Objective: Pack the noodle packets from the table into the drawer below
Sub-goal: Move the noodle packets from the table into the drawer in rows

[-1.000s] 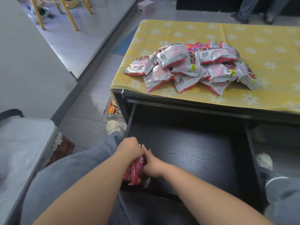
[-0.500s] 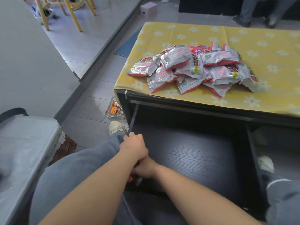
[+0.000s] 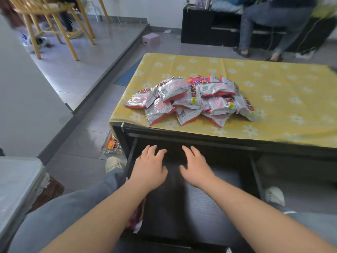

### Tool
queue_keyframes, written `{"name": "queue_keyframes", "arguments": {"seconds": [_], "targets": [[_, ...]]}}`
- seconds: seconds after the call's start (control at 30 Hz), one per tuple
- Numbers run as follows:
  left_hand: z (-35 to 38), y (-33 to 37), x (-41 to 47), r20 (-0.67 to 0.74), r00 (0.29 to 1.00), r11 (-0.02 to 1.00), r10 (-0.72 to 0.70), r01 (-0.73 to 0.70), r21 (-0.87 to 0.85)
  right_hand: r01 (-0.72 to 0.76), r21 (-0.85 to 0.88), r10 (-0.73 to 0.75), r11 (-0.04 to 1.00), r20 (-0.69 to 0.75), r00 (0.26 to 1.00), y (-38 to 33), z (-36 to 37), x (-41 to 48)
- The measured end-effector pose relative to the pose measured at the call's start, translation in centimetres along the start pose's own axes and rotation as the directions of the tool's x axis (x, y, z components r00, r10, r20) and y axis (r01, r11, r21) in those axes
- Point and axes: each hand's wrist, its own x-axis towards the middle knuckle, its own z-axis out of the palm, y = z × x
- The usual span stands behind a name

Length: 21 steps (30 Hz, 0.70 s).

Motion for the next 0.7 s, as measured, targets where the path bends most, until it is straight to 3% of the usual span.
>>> {"name": "queue_keyframes", "arguments": {"seconds": [0.13, 0.37, 0.57, 0.7], "targets": [[-1.9, 2.9, 2.5, -0.076, 0.995, 0.998, 0.058, -0.06, -0.033, 0.026, -0.024, -0.029, 0.999, -0.182, 0.983, 2.2, -5.4, 0.8], [-4.9, 7.5, 7.6, -0.203, 0.962, 0.983, 0.181, -0.179, 0.026, 0.053, -0.133, -0.099, 0.99, -0.371, 0.923, 5.3, -11.8, 3.8], [-7.5, 9.3, 12.4, -0.353, 0.917, 0.982, 0.187, -0.174, 0.068, 0.028, -0.209, -0.117, 0.978, -0.43, 0.895, 6.7, -15.0, 8.0], [-9.3, 9.2, 15.9, -0.368, 0.913, 0.984, 0.174, -0.152, 0.089, 0.031, -0.254, -0.152, 0.967, -0.473, 0.868, 6.3, -17.1, 10.9]]}}
